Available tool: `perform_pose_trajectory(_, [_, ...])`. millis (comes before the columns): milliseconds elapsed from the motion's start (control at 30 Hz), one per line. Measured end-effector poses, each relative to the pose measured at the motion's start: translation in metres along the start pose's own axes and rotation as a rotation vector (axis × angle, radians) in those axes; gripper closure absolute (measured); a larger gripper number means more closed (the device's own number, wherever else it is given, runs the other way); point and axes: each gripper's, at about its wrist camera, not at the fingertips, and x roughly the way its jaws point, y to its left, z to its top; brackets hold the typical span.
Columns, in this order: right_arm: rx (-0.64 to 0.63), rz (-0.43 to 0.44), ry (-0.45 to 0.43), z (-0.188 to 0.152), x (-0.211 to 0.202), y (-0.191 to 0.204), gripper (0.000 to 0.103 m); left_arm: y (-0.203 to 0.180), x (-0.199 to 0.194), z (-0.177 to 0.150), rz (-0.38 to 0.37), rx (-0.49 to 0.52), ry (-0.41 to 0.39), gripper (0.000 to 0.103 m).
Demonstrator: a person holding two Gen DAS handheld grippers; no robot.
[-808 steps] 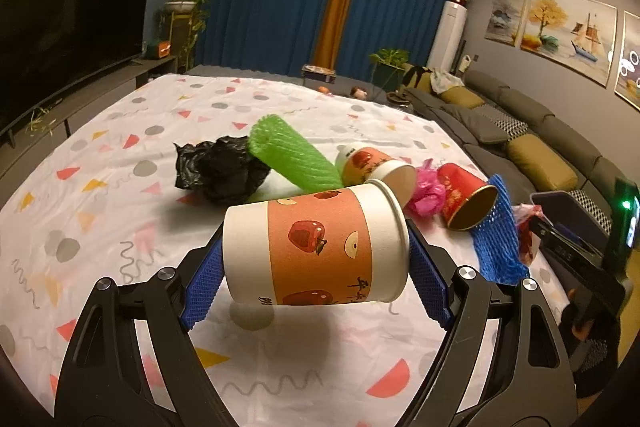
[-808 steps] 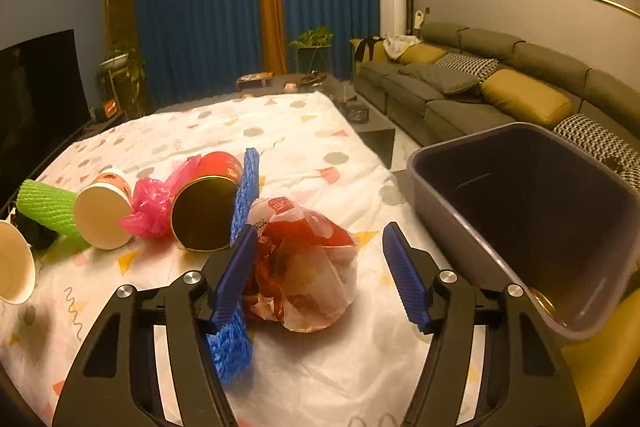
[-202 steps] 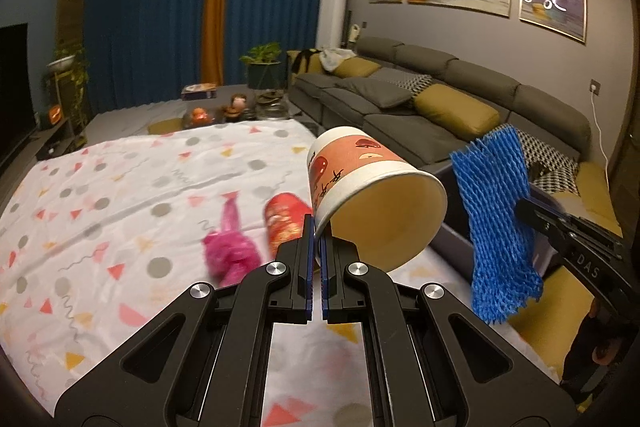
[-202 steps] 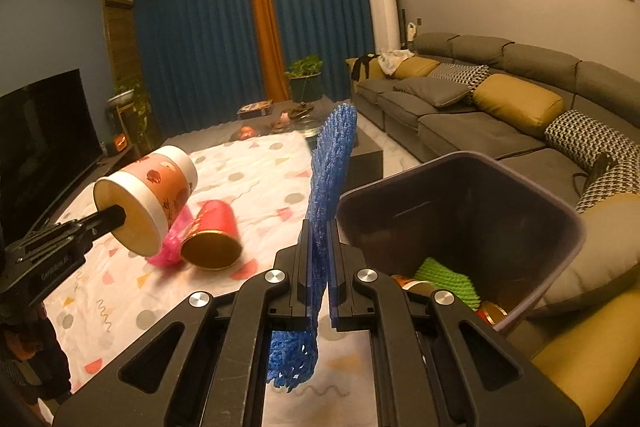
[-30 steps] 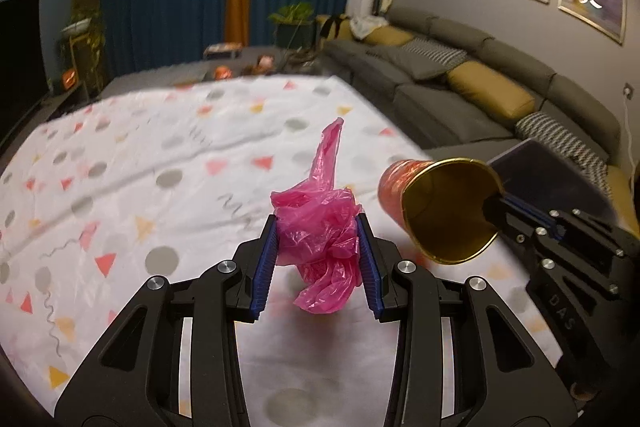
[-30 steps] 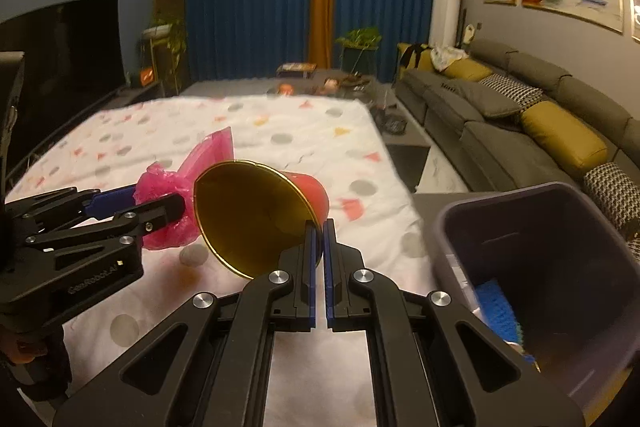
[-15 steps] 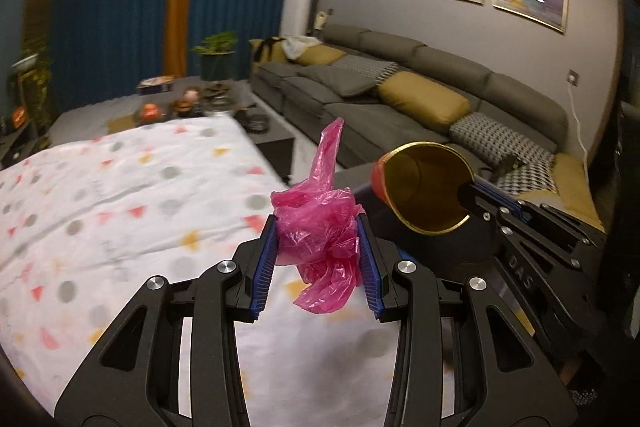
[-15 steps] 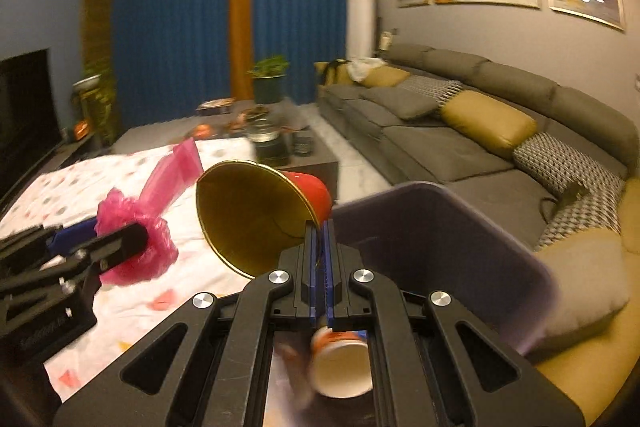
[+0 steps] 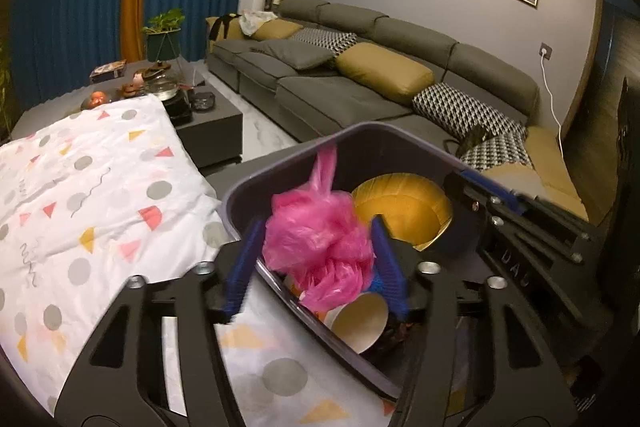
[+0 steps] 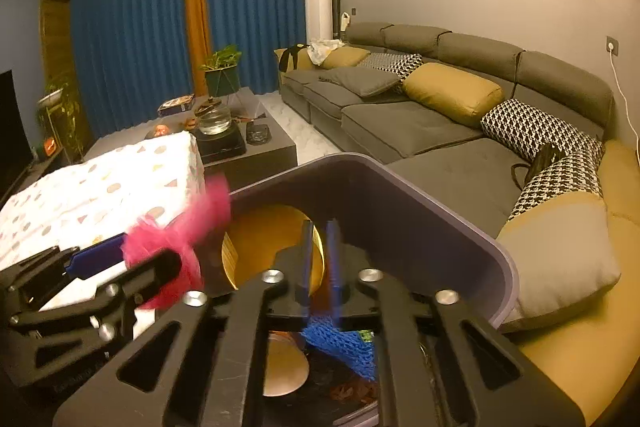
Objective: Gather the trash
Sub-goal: 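Open both tools to drop the pink bag and red cup into the bin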
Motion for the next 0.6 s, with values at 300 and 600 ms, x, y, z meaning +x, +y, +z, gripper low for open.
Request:
perform_pose_trajectory(300, [0.015, 0.007, -0.045, -0.007, -0.022, 0.002, 0.028, 0.022, -0.035, -0.011, 0.121, -0.027, -0.059, 0.011])
perform_pose_trajectory(600, [-0.027, 0.063, -0.093, -0.019, -0.065, 0.039, 0.006, 0.054, -0.115, -0.032, 0.339, -0.031, -0.145, 0.006])
